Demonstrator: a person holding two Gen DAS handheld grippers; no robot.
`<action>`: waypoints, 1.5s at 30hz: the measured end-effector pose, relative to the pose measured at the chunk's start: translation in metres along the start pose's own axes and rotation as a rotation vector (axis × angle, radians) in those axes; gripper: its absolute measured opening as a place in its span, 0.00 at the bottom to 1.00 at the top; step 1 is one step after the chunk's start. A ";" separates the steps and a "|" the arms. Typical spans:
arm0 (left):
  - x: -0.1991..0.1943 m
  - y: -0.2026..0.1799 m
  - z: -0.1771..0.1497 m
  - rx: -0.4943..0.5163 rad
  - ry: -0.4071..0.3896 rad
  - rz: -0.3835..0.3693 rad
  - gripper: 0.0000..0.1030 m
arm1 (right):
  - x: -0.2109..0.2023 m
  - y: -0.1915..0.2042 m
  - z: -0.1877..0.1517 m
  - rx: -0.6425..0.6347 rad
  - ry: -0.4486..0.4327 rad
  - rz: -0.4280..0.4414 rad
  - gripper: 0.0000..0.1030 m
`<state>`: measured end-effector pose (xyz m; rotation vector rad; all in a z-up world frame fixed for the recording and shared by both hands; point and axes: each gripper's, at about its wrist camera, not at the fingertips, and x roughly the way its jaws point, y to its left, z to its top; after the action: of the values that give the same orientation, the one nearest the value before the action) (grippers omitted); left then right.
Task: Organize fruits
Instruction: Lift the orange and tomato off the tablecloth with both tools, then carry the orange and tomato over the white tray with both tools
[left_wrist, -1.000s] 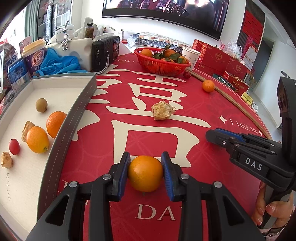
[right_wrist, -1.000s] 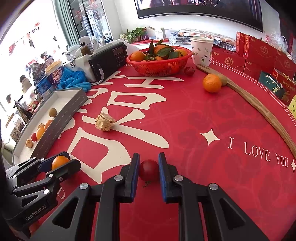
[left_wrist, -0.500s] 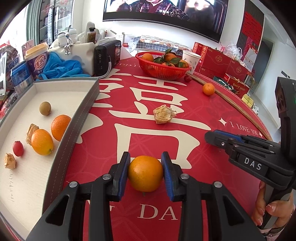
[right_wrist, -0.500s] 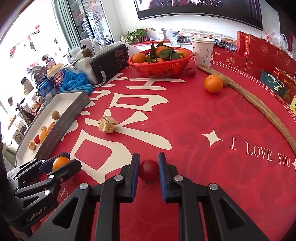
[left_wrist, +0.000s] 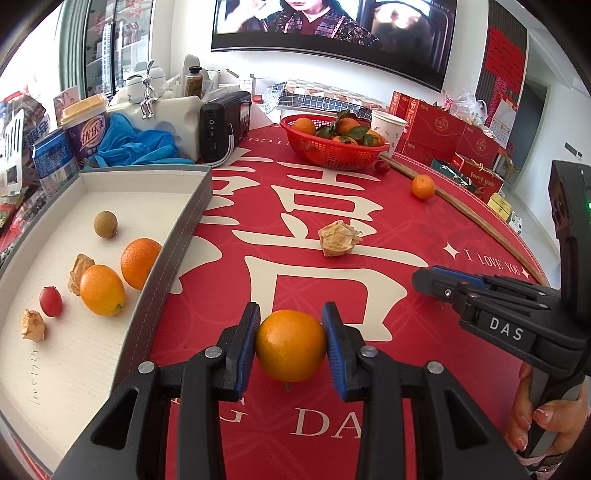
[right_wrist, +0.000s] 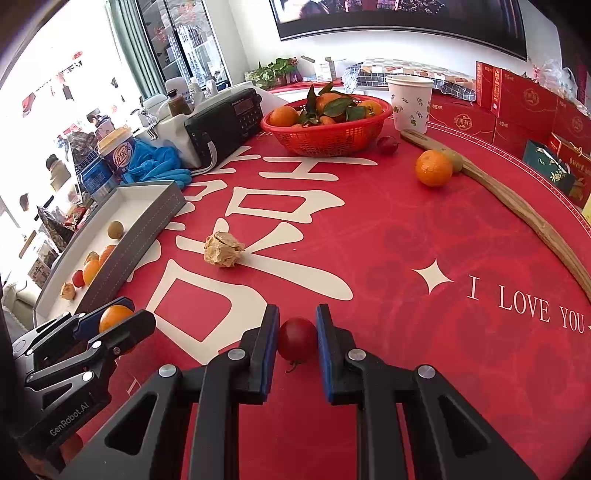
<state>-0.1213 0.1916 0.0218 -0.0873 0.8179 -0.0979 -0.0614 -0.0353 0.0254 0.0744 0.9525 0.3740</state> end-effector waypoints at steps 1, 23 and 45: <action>0.000 0.001 0.000 -0.001 -0.002 0.001 0.36 | 0.000 0.000 0.000 0.004 0.000 0.004 0.20; -0.030 0.025 0.012 -0.061 -0.109 0.040 0.36 | 0.001 0.009 0.005 0.018 -0.006 0.049 0.20; -0.060 0.125 0.016 -0.297 -0.165 0.164 0.36 | 0.015 0.130 0.048 -0.103 0.016 0.212 0.20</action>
<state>-0.1438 0.3235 0.0616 -0.3037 0.6671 0.1848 -0.0517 0.0962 0.0708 0.0788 0.9423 0.6191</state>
